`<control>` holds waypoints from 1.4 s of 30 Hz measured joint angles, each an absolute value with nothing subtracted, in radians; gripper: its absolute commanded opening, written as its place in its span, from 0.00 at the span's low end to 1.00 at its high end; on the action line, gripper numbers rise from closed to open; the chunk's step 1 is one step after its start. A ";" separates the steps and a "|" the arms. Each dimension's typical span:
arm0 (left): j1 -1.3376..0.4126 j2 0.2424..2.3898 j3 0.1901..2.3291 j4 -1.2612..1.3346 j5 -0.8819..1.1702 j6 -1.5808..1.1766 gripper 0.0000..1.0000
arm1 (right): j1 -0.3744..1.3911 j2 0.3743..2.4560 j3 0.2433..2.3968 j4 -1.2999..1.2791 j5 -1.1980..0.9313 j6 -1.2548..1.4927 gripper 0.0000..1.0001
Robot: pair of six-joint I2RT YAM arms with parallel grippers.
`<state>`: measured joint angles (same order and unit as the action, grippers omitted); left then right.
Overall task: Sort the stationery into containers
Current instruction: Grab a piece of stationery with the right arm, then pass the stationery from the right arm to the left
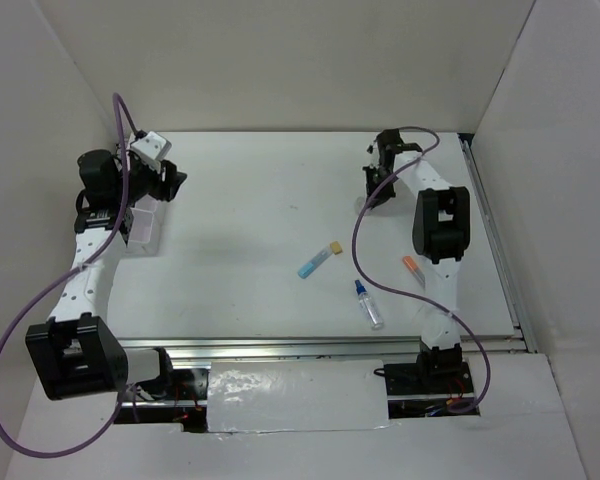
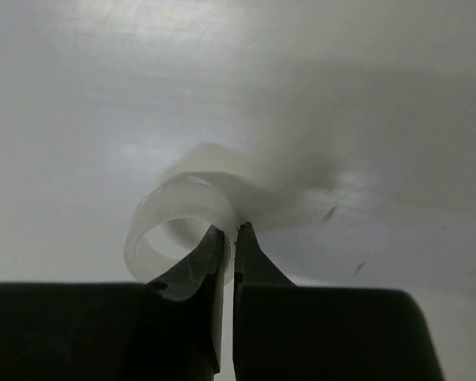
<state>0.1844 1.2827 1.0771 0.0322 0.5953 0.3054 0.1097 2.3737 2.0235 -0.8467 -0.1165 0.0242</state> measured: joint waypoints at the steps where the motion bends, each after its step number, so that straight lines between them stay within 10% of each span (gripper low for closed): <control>1: 0.181 1.279 1.077 0.024 0.609 0.298 0.65 | 0.110 2.346 1.979 -0.842 -0.159 0.033 0.00; 18: -0.390 1.048 0.989 -0.474 0.659 0.987 0.71 | 0.512 2.007 1.724 -0.937 -0.762 -0.006 0.00; 42: -0.702 1.061 0.931 -0.581 0.473 1.253 0.70 | 0.658 2.032 1.739 -1.124 -0.894 -0.125 0.00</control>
<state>-0.7021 1.0607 0.9310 -0.5812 0.4732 1.2533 0.6582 2.0315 1.7390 -1.1244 -0.8936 -0.1253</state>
